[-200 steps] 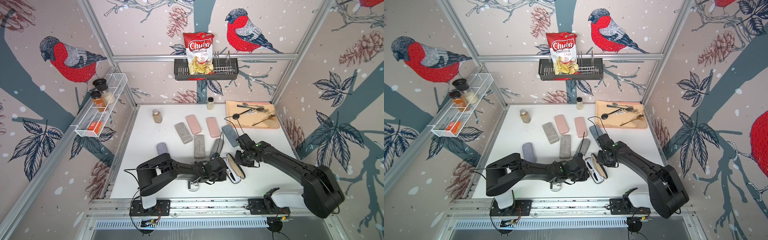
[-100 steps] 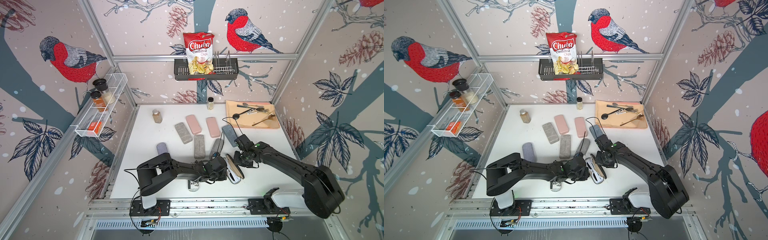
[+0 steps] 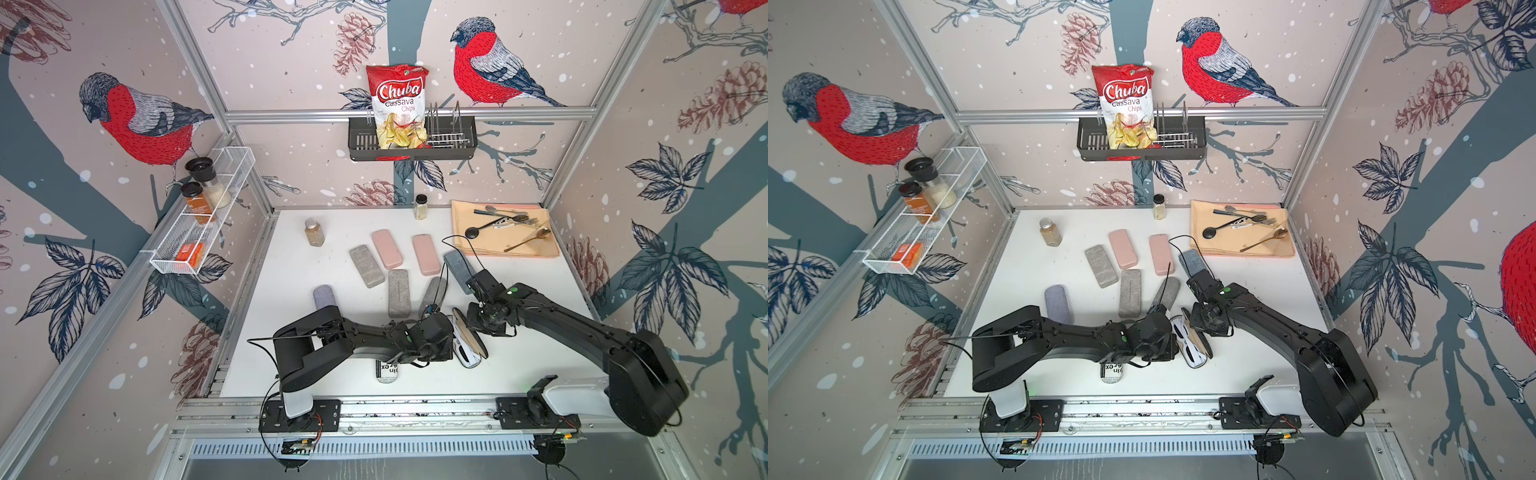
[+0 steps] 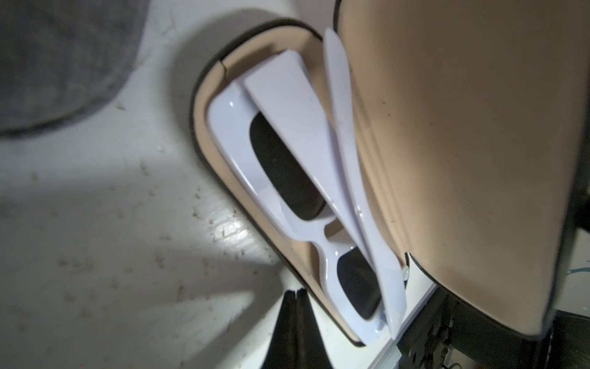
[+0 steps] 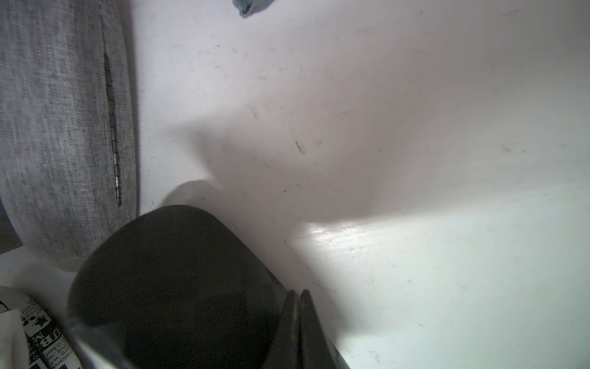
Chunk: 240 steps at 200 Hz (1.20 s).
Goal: Close the glasses case
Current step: Close the glasses case at the center of the board.
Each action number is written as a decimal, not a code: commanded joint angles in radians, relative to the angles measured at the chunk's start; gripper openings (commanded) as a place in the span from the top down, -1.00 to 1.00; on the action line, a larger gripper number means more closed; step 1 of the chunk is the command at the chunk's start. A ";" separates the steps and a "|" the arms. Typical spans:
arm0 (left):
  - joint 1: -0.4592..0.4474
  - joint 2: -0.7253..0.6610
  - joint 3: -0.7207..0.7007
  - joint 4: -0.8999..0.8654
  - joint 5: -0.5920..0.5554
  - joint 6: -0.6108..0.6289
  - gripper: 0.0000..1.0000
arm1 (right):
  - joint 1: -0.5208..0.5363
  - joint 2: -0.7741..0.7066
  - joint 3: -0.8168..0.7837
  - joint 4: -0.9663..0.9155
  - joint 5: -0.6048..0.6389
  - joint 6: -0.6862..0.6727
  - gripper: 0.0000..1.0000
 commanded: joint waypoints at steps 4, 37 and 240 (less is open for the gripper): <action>0.002 -0.003 0.000 0.003 -0.015 0.009 1.00 | 0.004 -0.010 0.011 -0.026 0.019 0.015 0.85; 0.004 0.000 0.003 0.003 -0.012 0.014 1.00 | 0.010 -0.004 0.013 -0.021 0.011 0.011 0.85; 0.004 -0.001 -0.003 0.002 -0.013 0.011 1.00 | 0.070 -0.019 0.050 -0.051 0.039 0.050 0.84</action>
